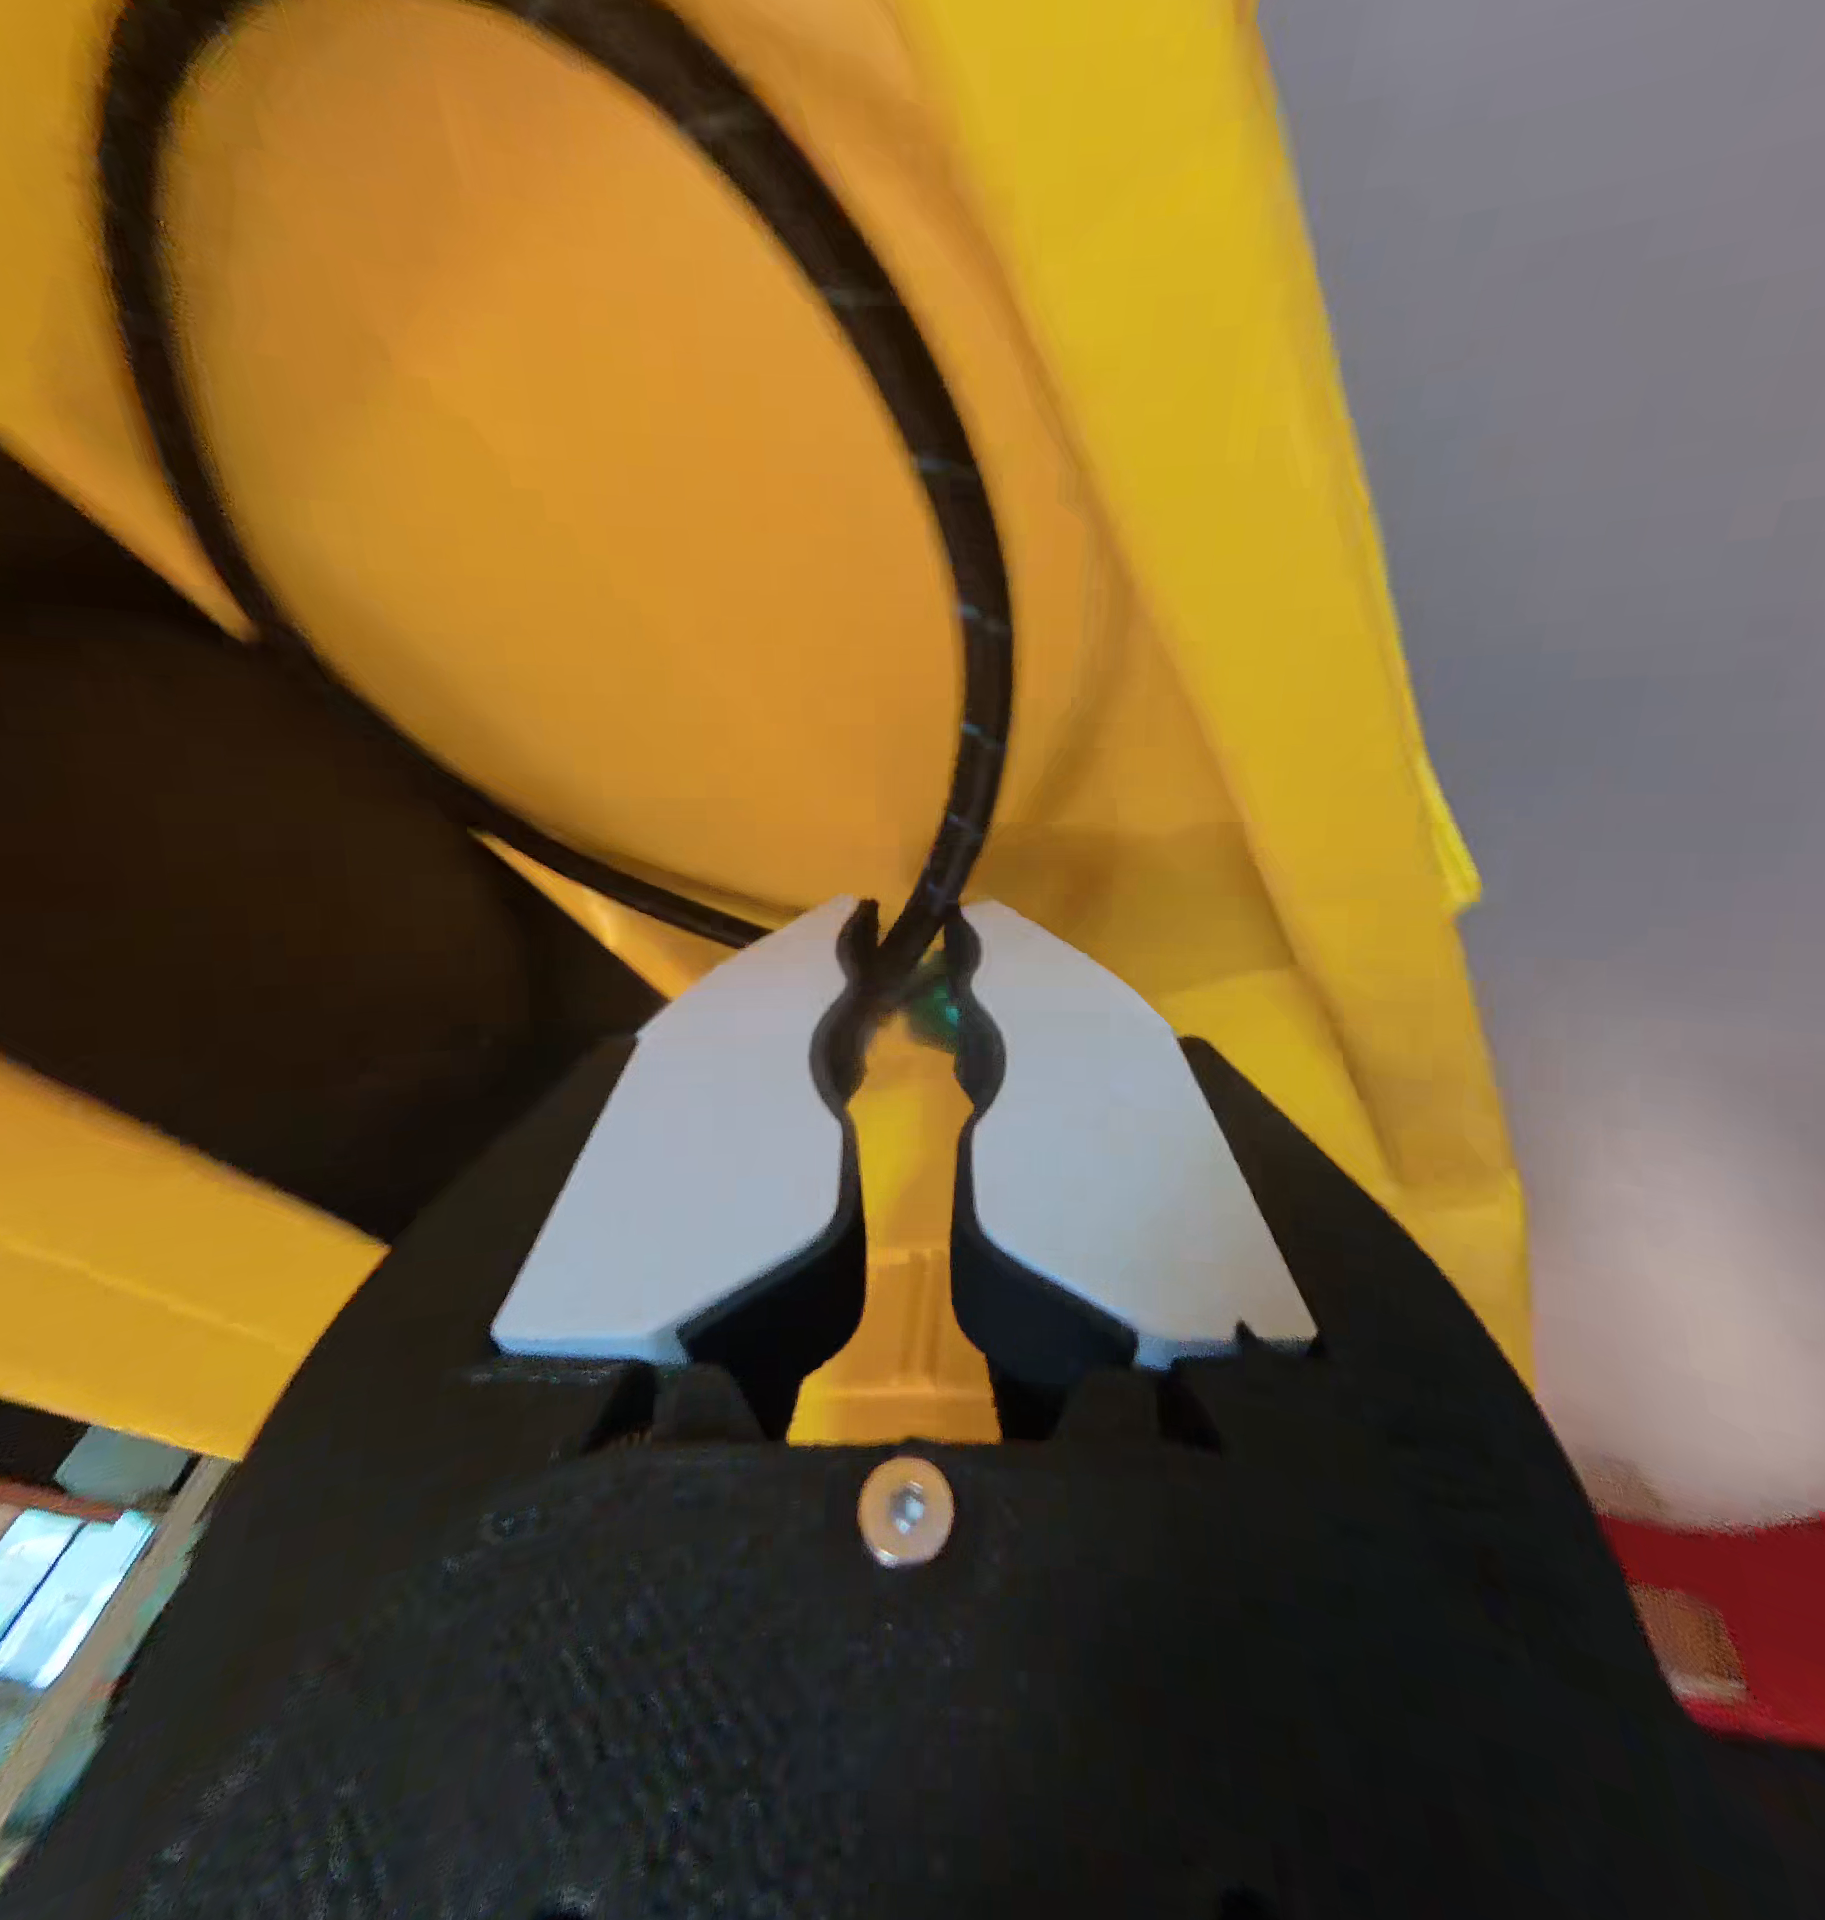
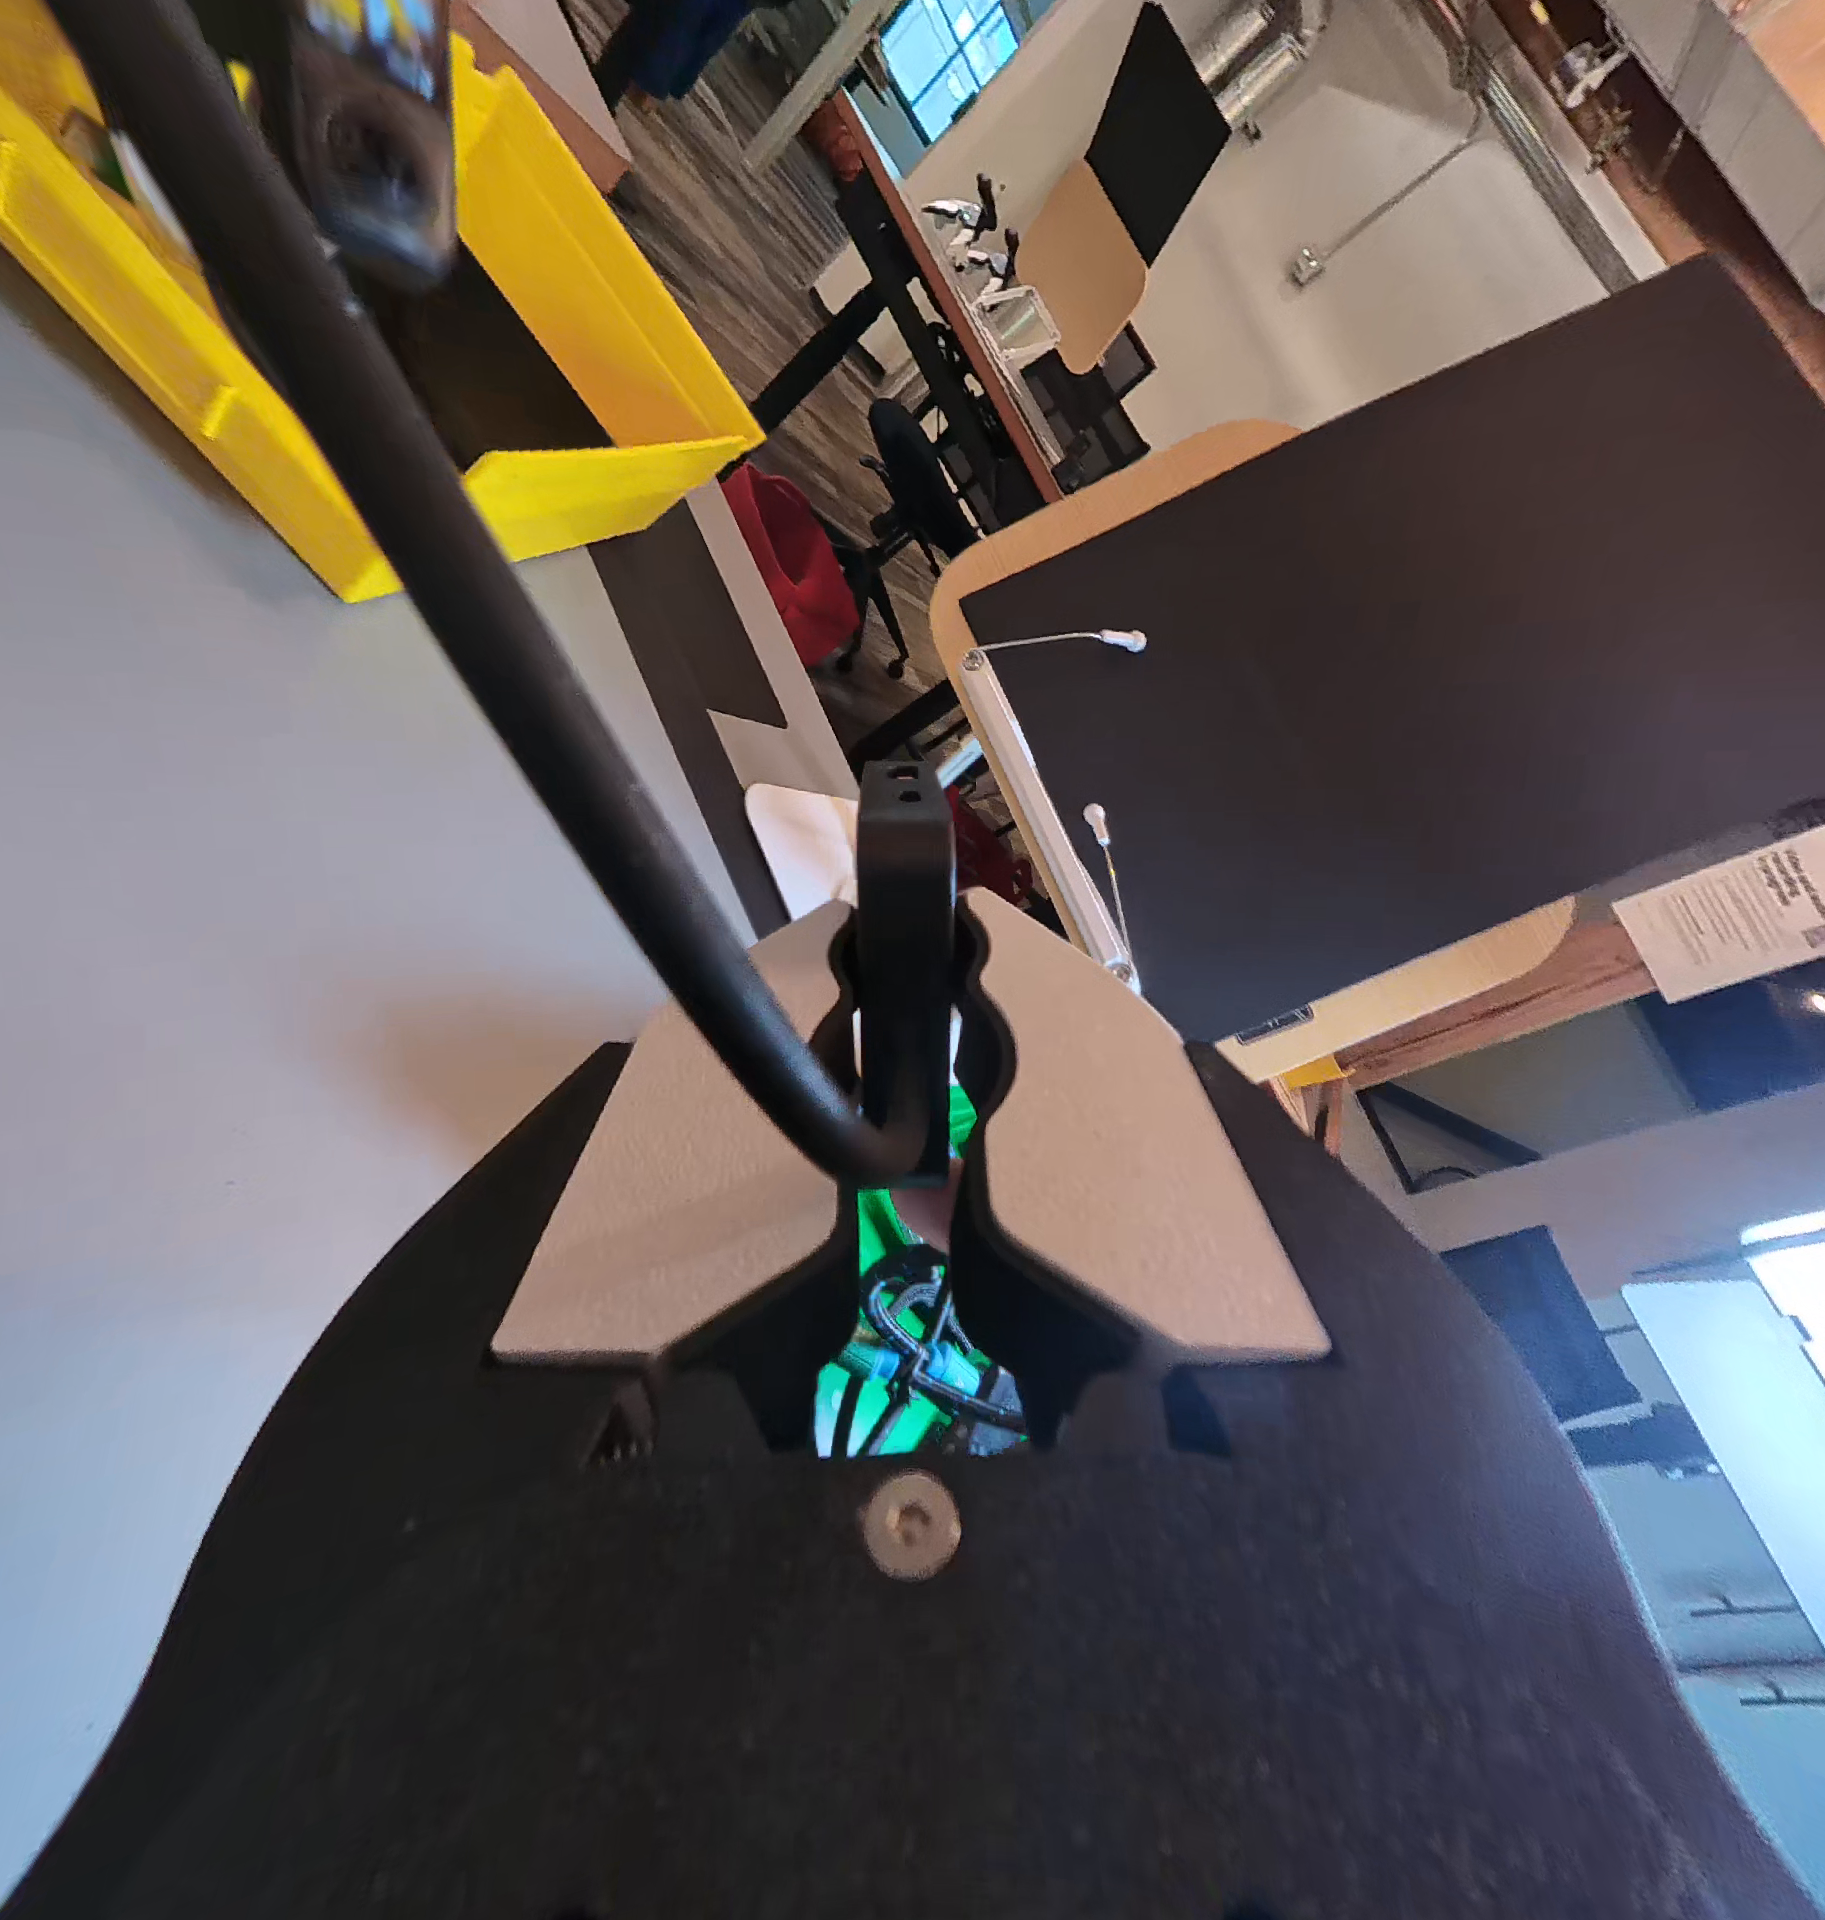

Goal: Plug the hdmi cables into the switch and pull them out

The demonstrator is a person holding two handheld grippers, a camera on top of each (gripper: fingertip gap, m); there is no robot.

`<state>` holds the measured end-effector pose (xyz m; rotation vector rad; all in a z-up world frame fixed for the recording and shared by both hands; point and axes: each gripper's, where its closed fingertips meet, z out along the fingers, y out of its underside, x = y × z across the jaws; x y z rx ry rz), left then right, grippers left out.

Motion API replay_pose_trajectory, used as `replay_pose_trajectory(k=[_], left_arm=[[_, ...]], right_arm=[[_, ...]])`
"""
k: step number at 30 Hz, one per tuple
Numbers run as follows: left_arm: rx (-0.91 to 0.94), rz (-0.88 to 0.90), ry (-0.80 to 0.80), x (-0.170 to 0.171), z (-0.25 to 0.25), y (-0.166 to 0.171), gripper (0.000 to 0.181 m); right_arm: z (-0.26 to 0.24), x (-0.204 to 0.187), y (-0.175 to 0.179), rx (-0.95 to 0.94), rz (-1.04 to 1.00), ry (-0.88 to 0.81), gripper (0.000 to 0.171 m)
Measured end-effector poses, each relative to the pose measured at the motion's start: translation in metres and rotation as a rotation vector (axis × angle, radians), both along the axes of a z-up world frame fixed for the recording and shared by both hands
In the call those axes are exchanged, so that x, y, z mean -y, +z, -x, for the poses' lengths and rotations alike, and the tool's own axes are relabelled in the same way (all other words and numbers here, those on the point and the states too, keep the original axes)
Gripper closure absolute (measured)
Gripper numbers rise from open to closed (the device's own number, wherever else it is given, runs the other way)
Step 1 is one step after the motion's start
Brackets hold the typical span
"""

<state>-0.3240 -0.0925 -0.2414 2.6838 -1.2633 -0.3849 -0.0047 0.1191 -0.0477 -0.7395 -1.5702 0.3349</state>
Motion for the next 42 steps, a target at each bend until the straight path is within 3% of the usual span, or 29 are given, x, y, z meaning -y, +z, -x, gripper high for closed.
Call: replay_pose_trajectory(k=[6,10,12,15,19,22,29,33,35,38,42], left_arm=[[0.170,-0.456,-0.030,-0.030,-0.035,0.115,0.175],[0.330,-0.702,-0.250,-0.040,-0.120,0.160,0.175],[0.373,-0.738,-0.391,-0.041,-0.171,0.152,0.175],[0.401,-0.694,-0.570,-0.042,-0.237,0.107,0.175],[0.423,-0.579,-0.657,-0.041,-0.271,0.041,0.168],[0.430,-0.559,-0.570,-0.045,-0.252,0.028,0.164],[0.403,-0.669,-0.188,-0.055,-0.181,0.046,0.164],[0.661,-0.591,0.211,-0.053,-0.202,0.030,0.145],[0.796,-0.555,0.304,-0.057,-0.225,0.019,0.133],[0.665,-0.492,0.321,-0.064,-0.216,-0.012,0.122],[0.683,-0.440,0.131,-0.075,-0.232,-0.014,0.148]], right_arm=[[-0.009,-0.011,0.019,-0.078,0.055,-0.021,0.157],[-0.013,-0.018,0.027,-0.113,0.087,-0.050,0.157],[-0.014,-0.023,0.027,-0.120,0.102,-0.071,0.157],[-0.017,-0.030,0.023,-0.113,0.127,-0.091,0.156],[-0.023,-0.041,0.016,-0.103,0.156,-0.120,0.157],[-0.024,-0.050,0.015,-0.116,0.196,-0.126,0.157],[-0.021,-0.061,0.013,-0.141,0.284,-0.122,0.157],[-0.020,-0.062,0.010,-0.135,0.301,-0.124,0.157],[-0.019,-0.060,0.010,-0.131,0.302,-0.123,0.157],[-0.017,-0.058,0.008,-0.122,0.296,-0.116,0.156],[-0.014,-0.055,0.004,-0.106,0.273,-0.109,0.157]])
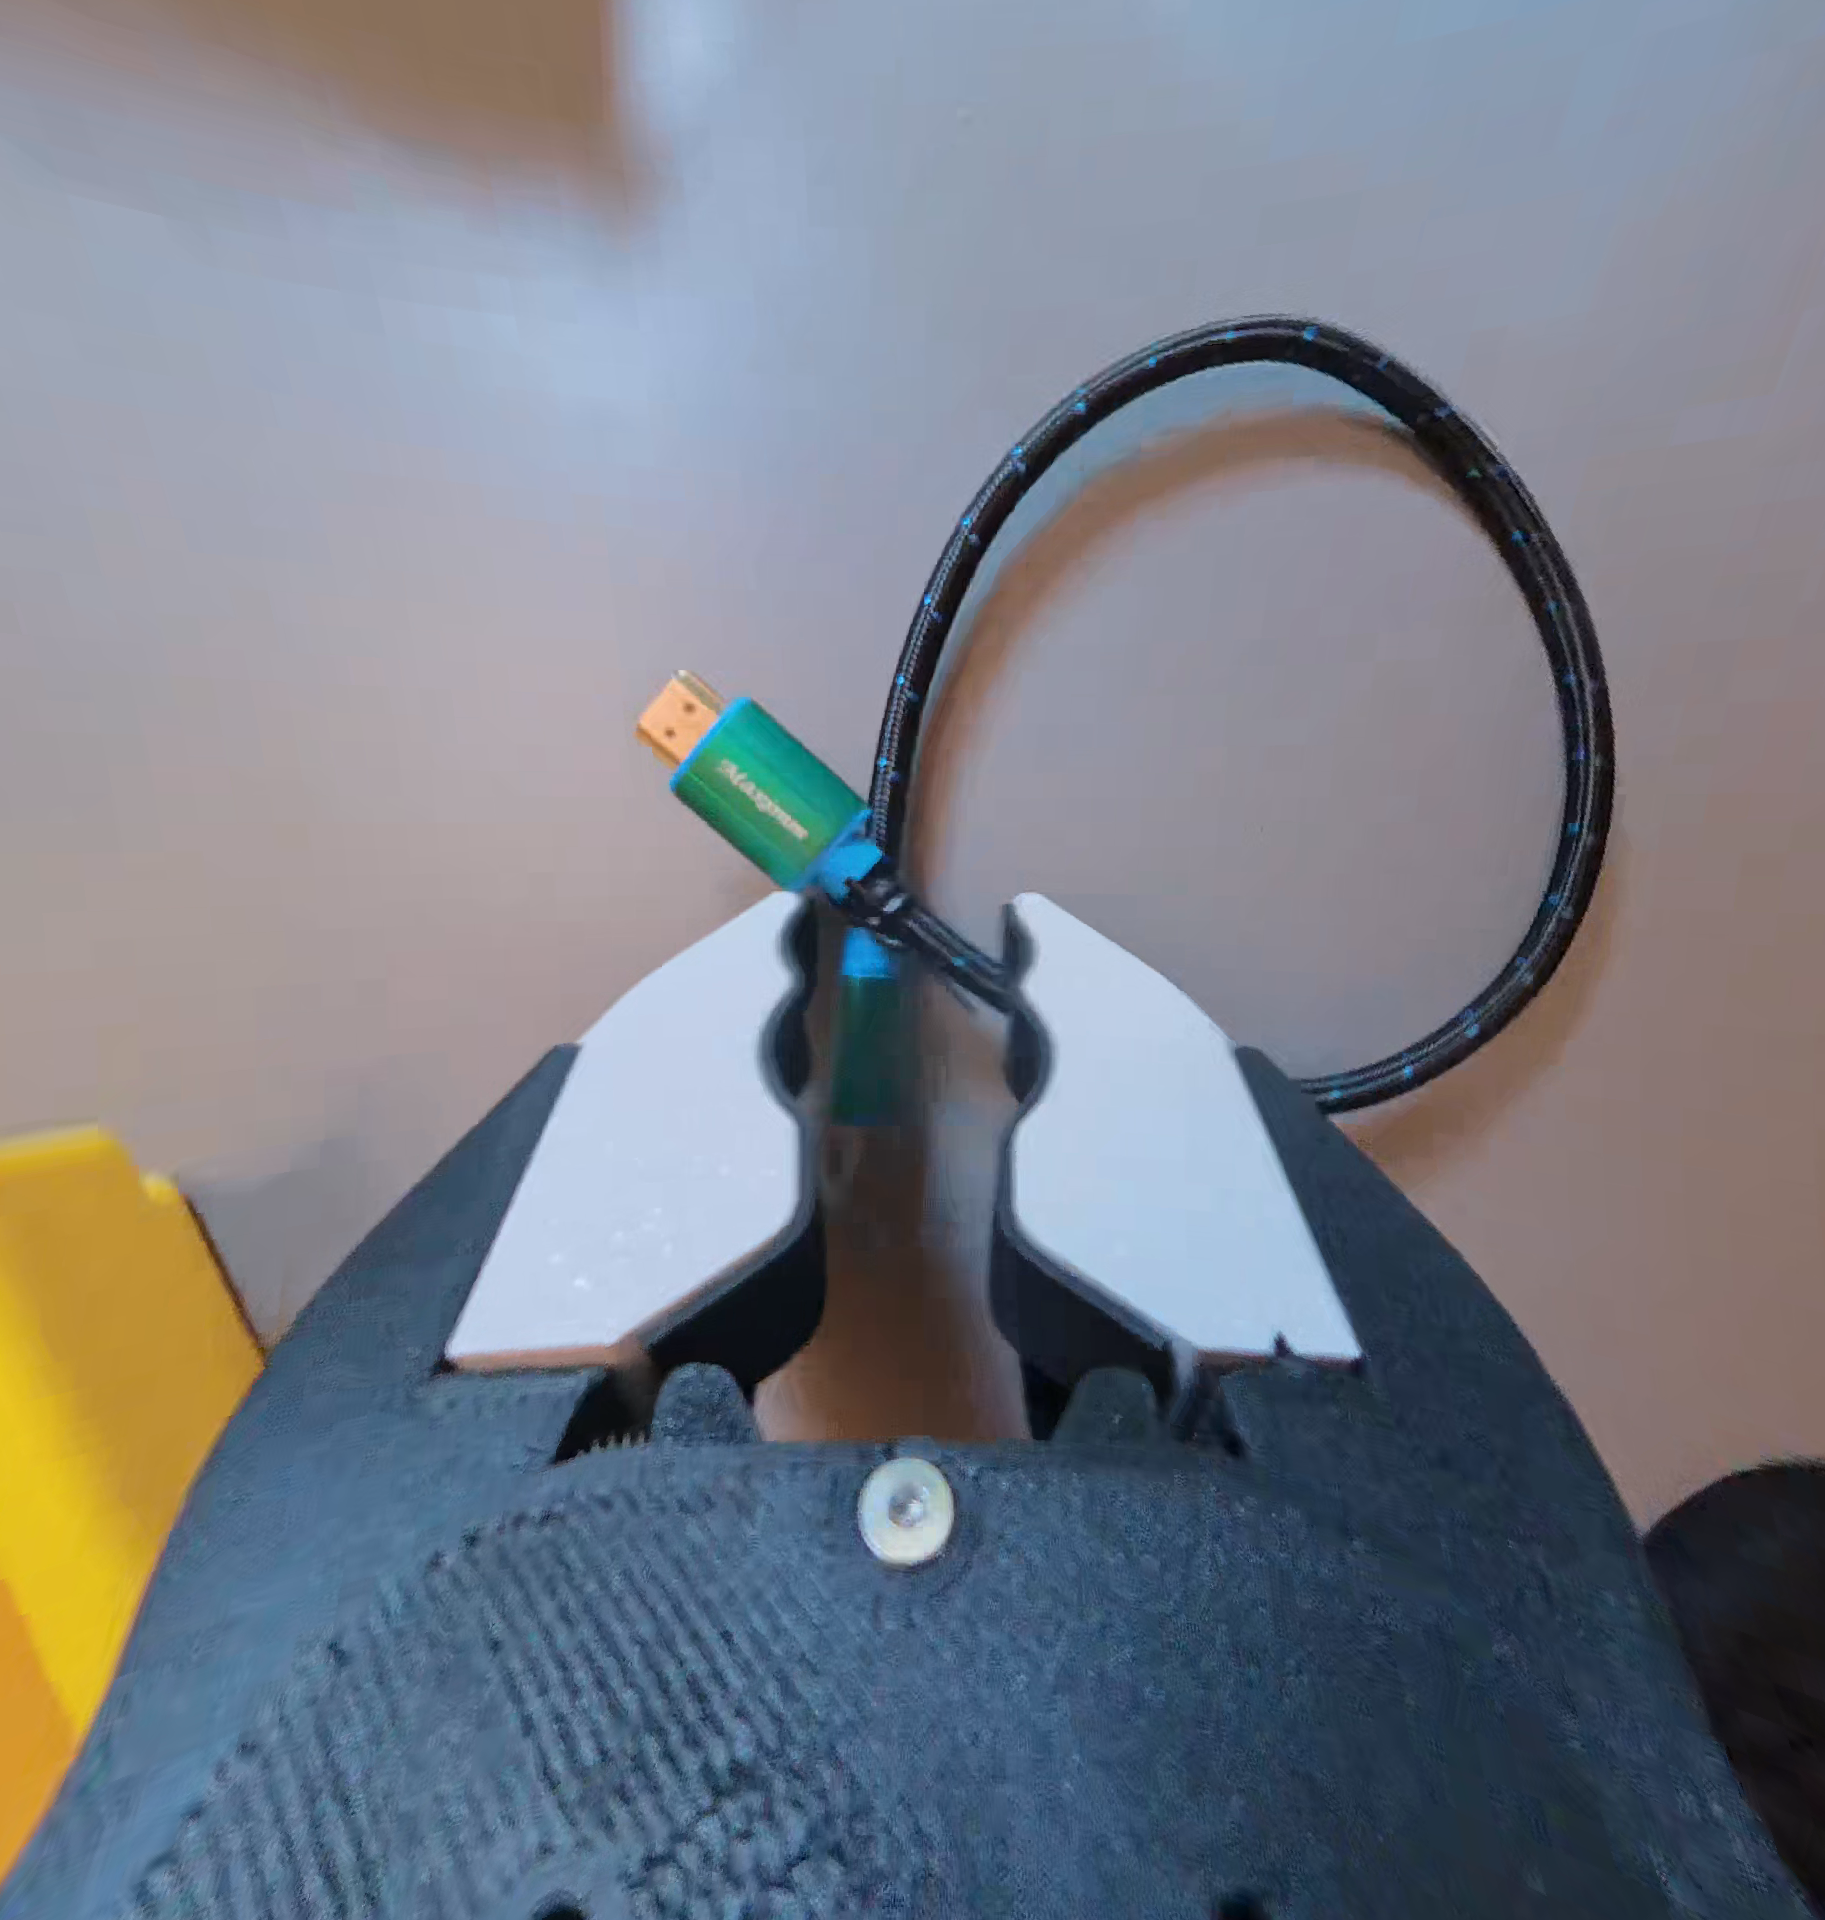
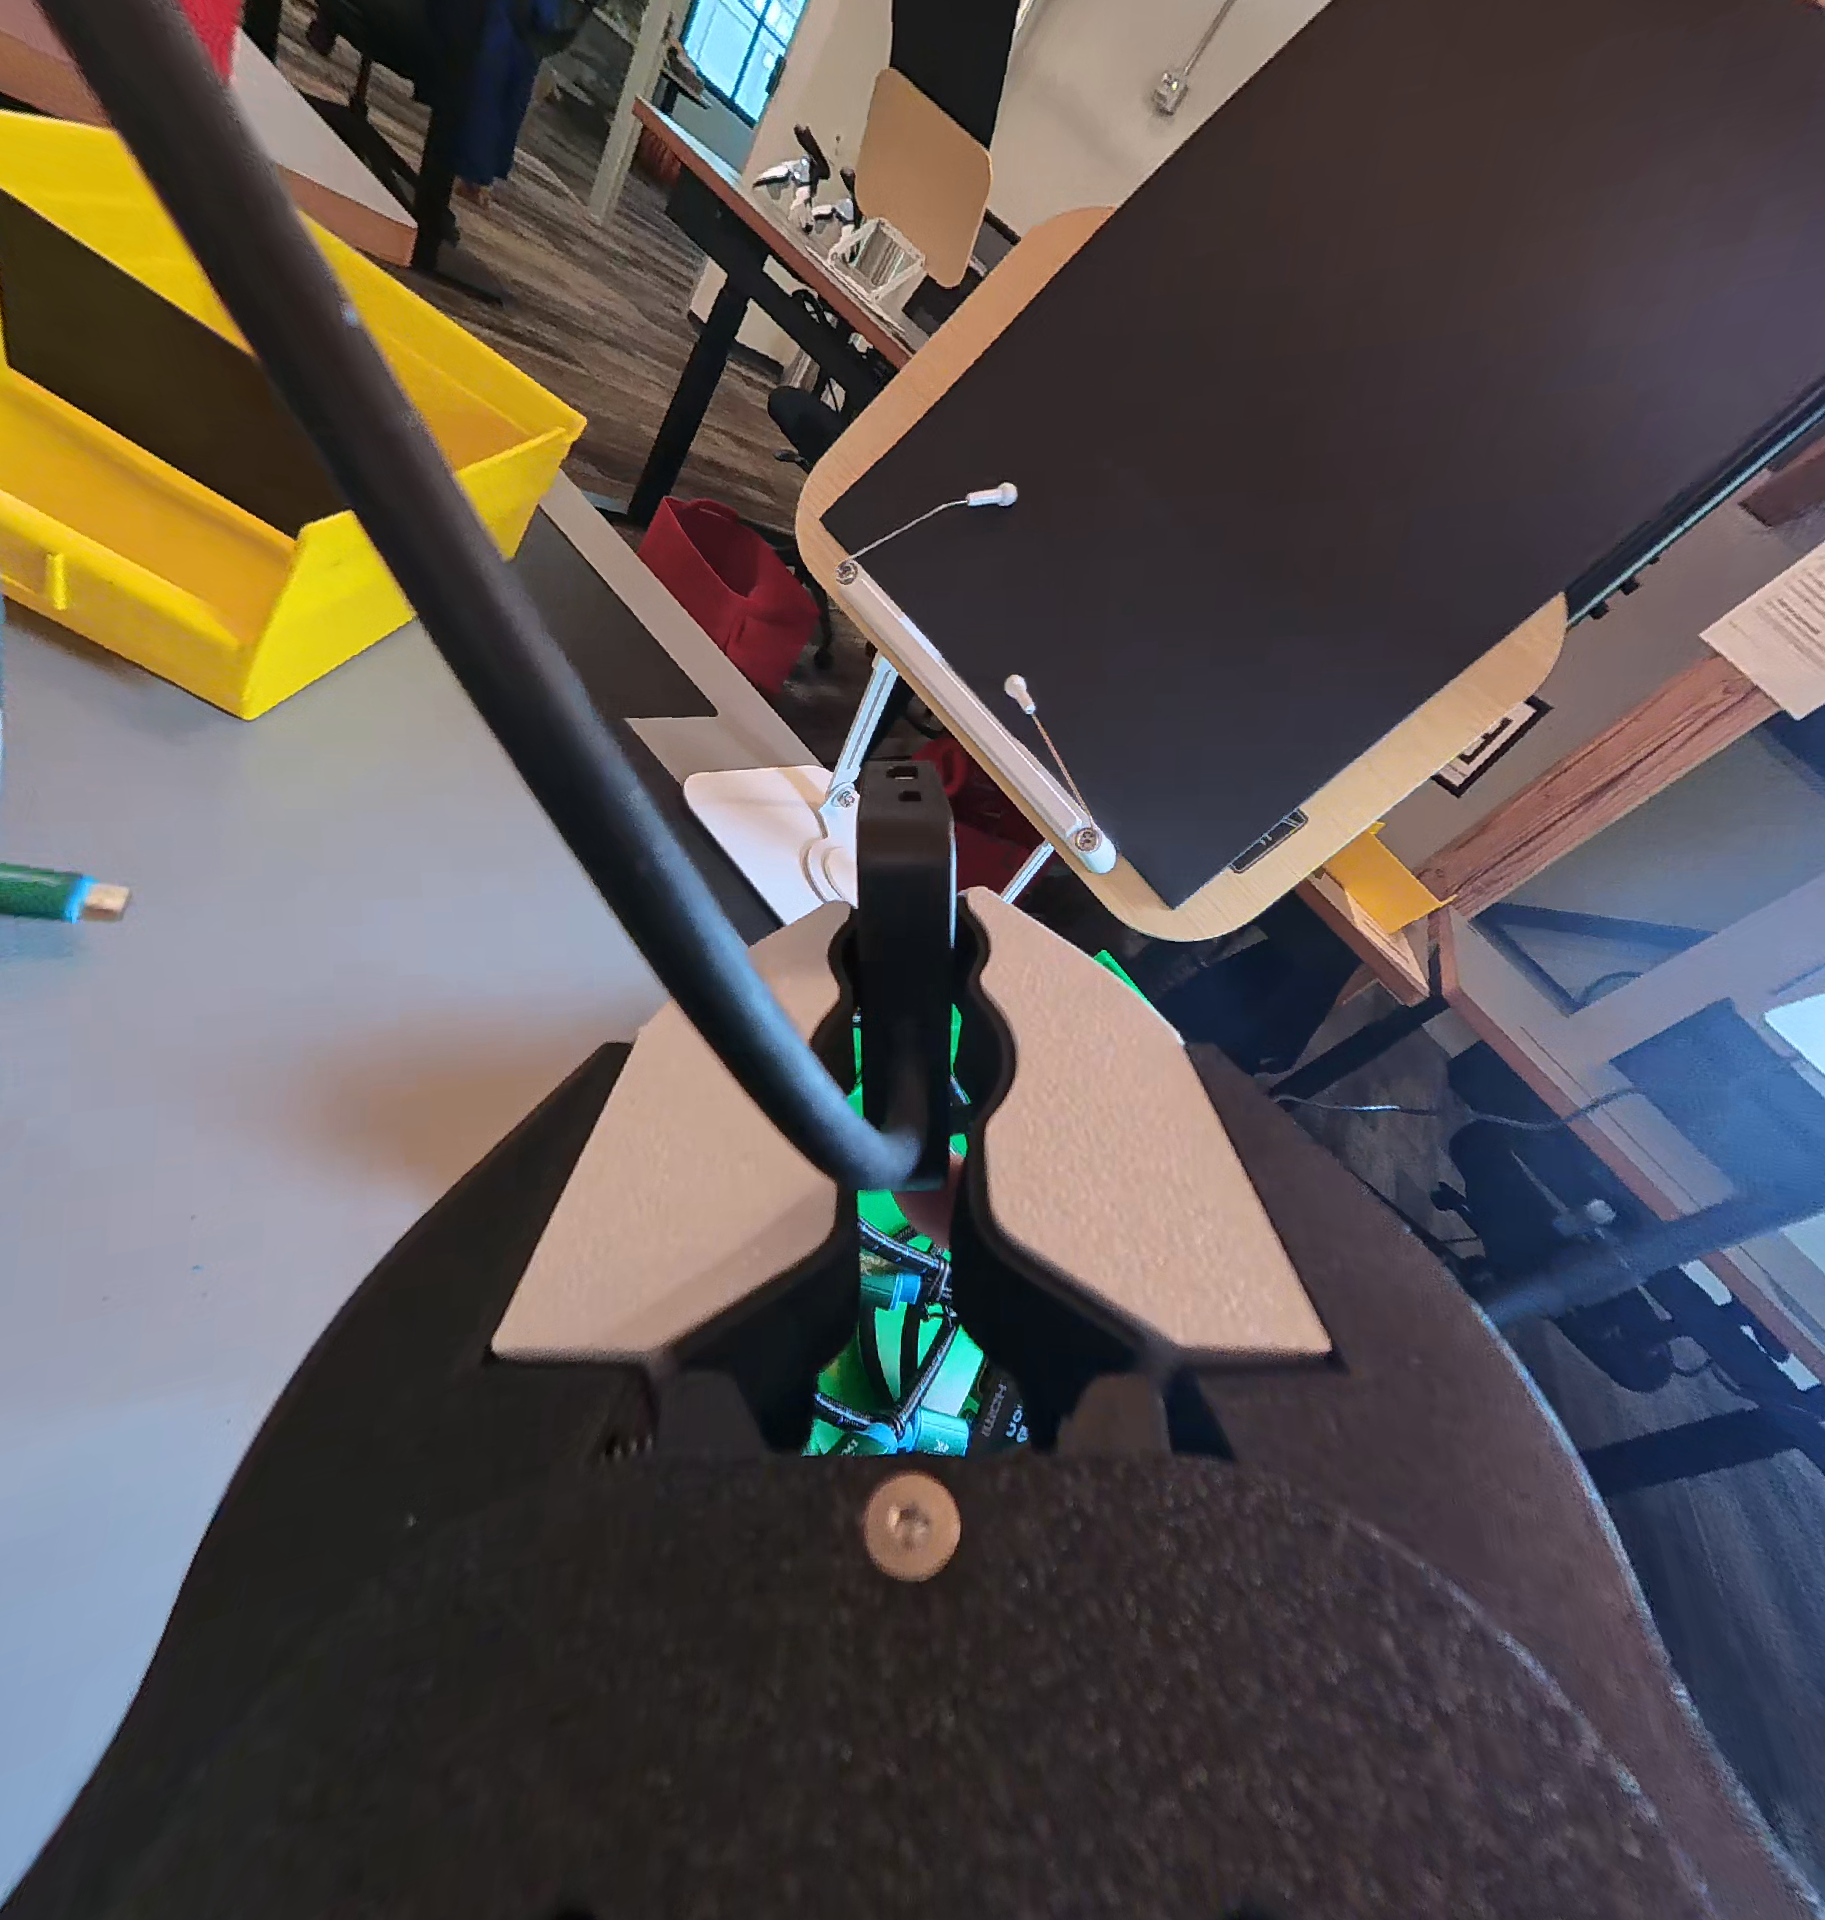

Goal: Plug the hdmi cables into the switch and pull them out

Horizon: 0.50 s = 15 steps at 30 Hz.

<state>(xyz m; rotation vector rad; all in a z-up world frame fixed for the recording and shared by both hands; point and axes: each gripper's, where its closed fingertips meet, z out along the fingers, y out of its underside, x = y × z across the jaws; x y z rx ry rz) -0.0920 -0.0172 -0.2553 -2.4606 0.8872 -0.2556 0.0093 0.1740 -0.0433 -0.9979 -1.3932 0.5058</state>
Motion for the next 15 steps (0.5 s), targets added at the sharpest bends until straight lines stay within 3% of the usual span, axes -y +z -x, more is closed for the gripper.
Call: replay_pose_trajectory(k=[4,9,12,15], left_arm=[[-0.037,-0.059,-0.318,0.001,-0.026,0.005,0.159],[-0.203,-0.236,-0.295,-0.020,-0.024,0.033,0.152],[-0.153,-0.255,-0.353,0.005,-0.043,0.055,0.149],[-0.149,-0.143,-0.447,0.053,-0.059,0.050,0.142]], right_arm=[[0.003,0.002,-0.004,0.011,0.001,0.012,0.157],[0.001,0.000,-0.005,0.020,-0.015,0.001,0.157],[-0.001,-0.002,-0.003,0.010,-0.002,0.003,0.157],[-0.001,-0.002,-0.001,0.002,0.010,0.005,0.157]])
